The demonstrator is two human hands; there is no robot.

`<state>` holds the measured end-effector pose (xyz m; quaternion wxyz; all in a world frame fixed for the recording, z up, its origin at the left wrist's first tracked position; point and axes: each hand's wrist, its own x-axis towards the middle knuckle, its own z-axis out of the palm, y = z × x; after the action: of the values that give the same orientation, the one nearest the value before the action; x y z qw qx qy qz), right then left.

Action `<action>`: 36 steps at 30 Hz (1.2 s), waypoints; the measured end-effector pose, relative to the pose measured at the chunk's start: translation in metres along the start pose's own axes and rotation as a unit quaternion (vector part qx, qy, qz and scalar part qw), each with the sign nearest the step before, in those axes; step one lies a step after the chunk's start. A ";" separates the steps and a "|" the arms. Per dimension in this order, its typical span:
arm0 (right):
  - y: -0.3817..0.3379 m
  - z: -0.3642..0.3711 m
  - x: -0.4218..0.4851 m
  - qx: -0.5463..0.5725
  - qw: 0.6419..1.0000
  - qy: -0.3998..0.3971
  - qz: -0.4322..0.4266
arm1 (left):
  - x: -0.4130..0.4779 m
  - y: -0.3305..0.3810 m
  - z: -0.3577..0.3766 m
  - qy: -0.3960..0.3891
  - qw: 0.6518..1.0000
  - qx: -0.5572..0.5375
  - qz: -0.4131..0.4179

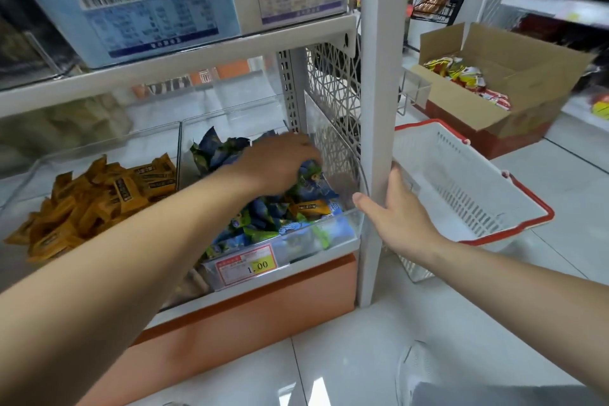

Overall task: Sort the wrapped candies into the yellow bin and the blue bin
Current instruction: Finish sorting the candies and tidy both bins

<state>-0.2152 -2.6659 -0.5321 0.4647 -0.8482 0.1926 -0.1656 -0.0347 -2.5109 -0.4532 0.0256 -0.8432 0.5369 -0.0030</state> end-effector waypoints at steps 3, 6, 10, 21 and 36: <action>0.000 0.000 0.000 0.002 1.000 0.002 0.003 | 0.007 0.018 0.016 -0.082 0.992 -0.100 -0.002; -0.001 0.000 0.000 -0.006 1.000 0.001 0.001 | 0.011 0.017 0.031 -0.104 0.993 -0.040 -0.024; -0.006 -0.006 -0.001 -0.021 1.000 -0.014 0.016 | 0.010 0.017 0.039 -0.150 0.988 0.020 -0.028; -0.063 -0.049 -0.039 -0.250 0.966 0.062 -0.021 | -0.072 -0.022 -0.016 -0.004 0.995 0.018 -0.098; -0.103 0.075 0.057 -0.341 0.889 -0.304 0.019 | -0.125 -0.033 0.007 0.184 0.973 -0.044 -0.128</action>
<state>-0.1131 -2.5883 -0.4771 0.1859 -0.9594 0.1025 0.1855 -0.0579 -2.3833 -0.4556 -0.1118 -0.8904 0.4193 -0.1375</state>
